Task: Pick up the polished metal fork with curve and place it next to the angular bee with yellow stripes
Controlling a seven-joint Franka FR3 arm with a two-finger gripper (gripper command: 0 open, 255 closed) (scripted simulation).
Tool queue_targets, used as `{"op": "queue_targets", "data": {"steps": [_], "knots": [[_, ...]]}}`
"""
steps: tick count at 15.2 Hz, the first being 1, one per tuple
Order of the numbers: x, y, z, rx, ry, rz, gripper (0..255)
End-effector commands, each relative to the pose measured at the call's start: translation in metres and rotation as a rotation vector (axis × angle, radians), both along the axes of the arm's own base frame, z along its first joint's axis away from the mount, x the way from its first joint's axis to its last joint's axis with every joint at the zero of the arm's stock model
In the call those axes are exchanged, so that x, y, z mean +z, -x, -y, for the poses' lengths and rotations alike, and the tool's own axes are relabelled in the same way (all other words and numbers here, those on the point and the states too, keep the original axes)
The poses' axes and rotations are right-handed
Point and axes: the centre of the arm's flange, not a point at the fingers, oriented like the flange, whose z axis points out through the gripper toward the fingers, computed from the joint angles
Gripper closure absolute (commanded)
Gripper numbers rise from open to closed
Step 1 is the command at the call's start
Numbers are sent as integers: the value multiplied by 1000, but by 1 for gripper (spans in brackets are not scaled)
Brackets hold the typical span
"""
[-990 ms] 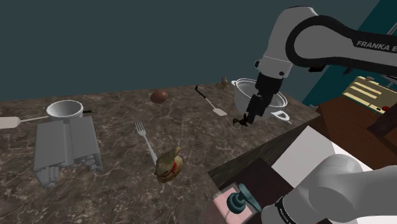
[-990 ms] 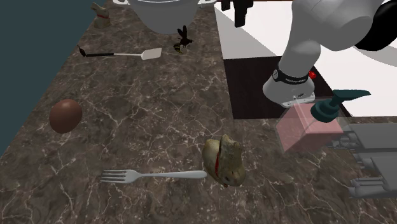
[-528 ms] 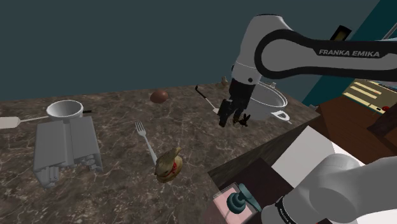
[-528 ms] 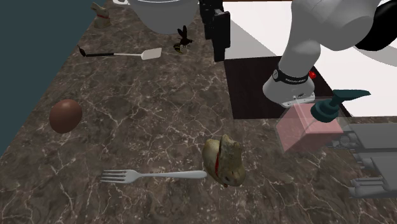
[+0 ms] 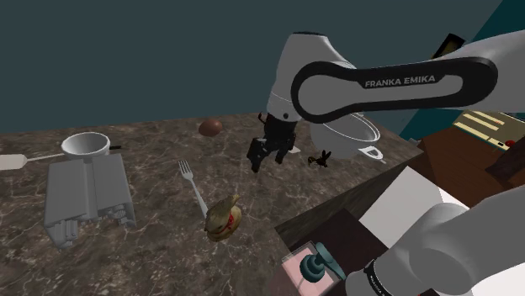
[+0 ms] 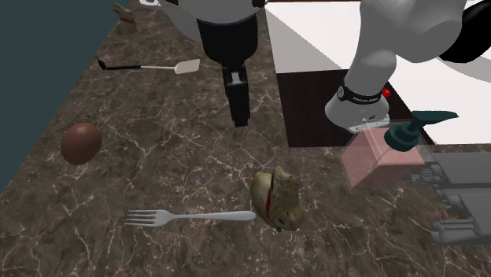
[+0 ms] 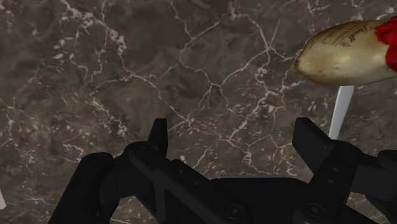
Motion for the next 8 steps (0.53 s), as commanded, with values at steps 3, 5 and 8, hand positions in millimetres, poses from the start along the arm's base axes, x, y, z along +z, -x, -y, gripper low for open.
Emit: {"op": "queue_targets", "data": {"steps": [3, 5, 8], "knots": [[-20, -27, -39, -30, 2, 29, 0], [-29, -42, -58, -44, 4, 42, 0], [-43, -65, -84, -65, 7, 63, 0]]}}
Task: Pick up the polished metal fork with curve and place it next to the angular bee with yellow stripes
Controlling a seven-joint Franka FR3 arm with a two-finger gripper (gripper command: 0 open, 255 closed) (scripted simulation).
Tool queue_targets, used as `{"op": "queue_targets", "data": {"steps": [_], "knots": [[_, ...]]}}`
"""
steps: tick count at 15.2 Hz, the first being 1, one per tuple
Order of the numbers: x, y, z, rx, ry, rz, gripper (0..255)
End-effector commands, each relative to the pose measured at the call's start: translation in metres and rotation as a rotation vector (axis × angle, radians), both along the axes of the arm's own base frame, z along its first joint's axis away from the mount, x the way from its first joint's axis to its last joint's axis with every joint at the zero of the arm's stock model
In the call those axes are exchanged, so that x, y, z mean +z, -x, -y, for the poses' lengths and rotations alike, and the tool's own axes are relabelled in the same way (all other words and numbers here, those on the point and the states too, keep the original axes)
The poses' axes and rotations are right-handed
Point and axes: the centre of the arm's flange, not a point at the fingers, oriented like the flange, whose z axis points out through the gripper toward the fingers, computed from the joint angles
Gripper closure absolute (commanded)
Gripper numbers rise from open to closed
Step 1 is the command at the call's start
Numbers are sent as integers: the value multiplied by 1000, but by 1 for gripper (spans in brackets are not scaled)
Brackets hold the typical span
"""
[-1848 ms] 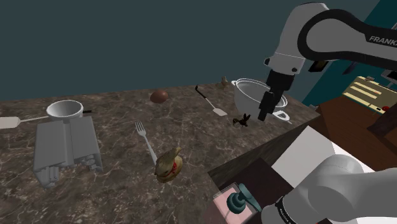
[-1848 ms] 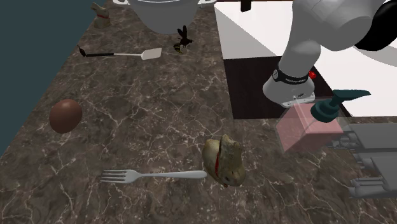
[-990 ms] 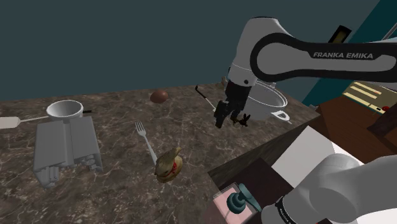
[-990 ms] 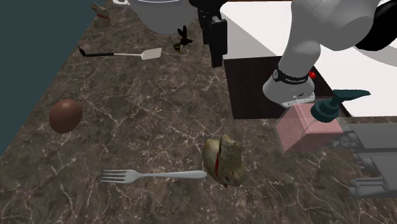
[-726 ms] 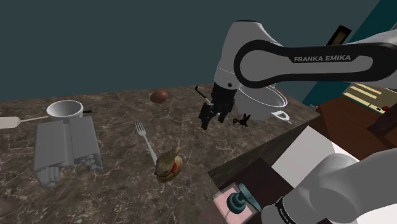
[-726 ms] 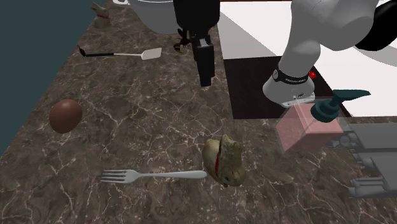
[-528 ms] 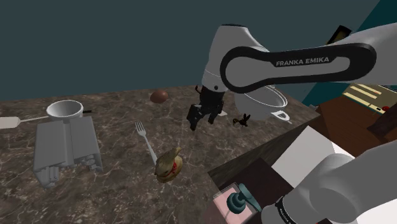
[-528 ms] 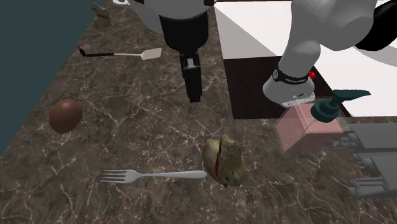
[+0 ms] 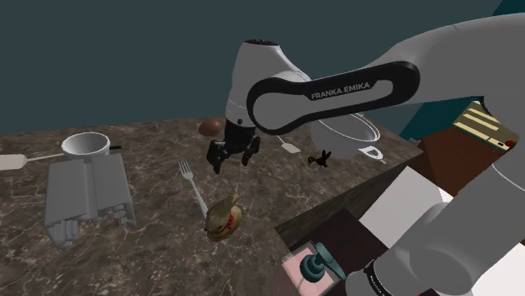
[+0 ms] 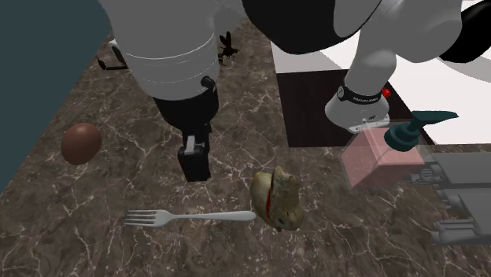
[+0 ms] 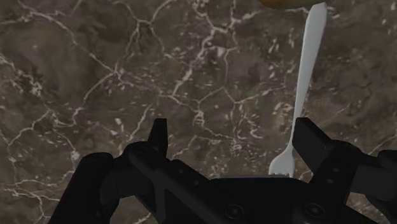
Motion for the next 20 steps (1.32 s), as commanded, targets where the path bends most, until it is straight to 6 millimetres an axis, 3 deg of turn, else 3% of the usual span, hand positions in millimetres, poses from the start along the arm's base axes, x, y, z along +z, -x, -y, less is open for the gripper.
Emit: {"op": "queue_targets", "data": {"steps": [1, 9, 16, 20], "knots": [[-12, -16, -19, -16, 1, 14, 0], [-45, -78, -84, -69, 9, 67, 0], [-82, -80, -85, -69, 9, 67, 0], [-85, -80, -85, -69, 9, 67, 0]]}}
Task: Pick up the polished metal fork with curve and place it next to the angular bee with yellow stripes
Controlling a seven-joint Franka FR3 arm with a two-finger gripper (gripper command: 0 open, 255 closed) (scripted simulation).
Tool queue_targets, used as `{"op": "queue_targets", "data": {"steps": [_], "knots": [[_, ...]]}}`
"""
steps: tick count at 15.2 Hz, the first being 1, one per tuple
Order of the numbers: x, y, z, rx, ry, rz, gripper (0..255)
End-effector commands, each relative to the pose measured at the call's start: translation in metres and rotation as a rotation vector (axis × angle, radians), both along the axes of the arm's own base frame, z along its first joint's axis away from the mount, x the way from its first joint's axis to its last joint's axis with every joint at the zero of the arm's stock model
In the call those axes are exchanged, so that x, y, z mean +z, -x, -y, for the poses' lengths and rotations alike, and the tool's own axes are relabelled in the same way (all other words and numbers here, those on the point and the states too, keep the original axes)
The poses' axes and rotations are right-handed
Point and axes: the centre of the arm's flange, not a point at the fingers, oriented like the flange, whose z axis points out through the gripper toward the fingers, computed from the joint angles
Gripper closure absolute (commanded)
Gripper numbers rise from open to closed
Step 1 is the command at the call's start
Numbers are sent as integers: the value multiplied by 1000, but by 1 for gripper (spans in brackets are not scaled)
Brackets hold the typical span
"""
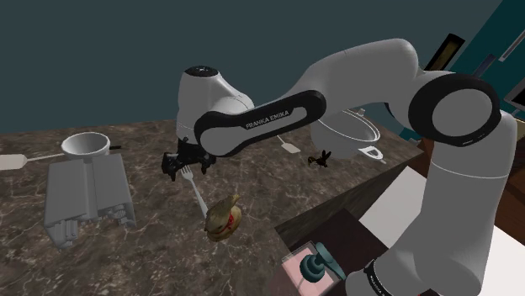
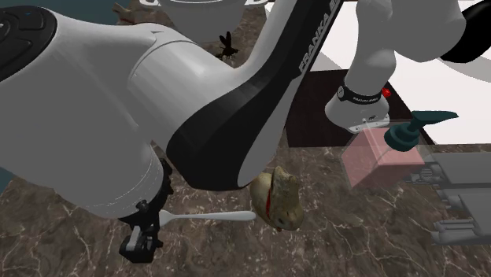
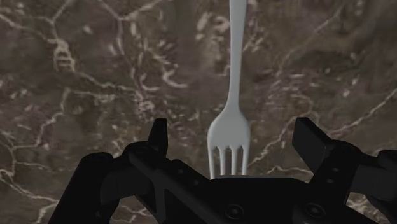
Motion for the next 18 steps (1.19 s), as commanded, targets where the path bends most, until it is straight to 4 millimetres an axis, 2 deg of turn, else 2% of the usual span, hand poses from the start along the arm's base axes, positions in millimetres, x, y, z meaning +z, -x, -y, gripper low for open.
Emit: {"op": "queue_targets", "data": {"steps": [1, 4, 5, 14, 18], "knots": [[-1, 0, 0, 0, 0, 0, 0], [-1, 0, 0, 0, 0, 0, 0], [-1, 0, 0, 0, 0, 0, 255], [-1, 0, 0, 0, 0, 0, 255], [21, 0, 0, 0, 0, 0, 255]]}}
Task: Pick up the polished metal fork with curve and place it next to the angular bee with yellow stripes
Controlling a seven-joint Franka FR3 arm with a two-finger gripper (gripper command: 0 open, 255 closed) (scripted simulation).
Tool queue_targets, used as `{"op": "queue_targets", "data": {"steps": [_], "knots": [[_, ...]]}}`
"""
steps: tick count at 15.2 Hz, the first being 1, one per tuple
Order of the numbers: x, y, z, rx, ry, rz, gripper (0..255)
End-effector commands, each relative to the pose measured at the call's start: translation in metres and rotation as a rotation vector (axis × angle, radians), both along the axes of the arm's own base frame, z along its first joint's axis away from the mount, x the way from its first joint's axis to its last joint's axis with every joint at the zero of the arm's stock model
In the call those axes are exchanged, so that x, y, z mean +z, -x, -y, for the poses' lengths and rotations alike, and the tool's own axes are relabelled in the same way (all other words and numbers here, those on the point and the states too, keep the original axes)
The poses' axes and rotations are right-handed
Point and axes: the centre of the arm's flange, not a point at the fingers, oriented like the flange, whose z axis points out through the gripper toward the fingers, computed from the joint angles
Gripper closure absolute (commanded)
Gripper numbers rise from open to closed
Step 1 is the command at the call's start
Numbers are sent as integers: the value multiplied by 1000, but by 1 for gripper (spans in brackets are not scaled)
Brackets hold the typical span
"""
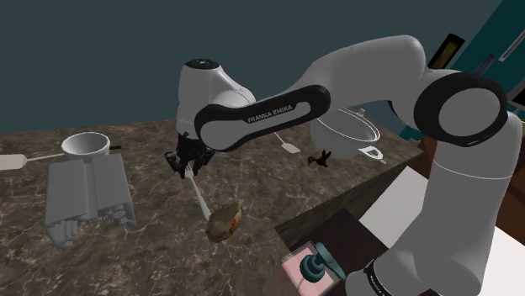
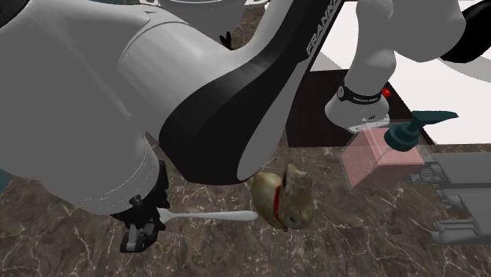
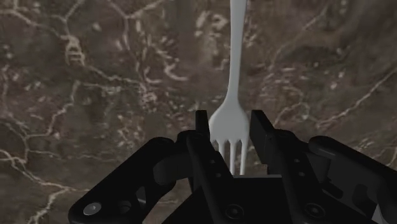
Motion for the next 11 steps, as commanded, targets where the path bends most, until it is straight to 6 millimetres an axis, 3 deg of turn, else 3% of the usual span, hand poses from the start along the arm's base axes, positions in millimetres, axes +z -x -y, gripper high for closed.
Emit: {"op": "queue_targets", "data": {"steps": [1, 11], "knots": [[10, 0, 0, 0, 0, -1, 255], [63, 0, 0, 0, 0, -1, 255]]}}
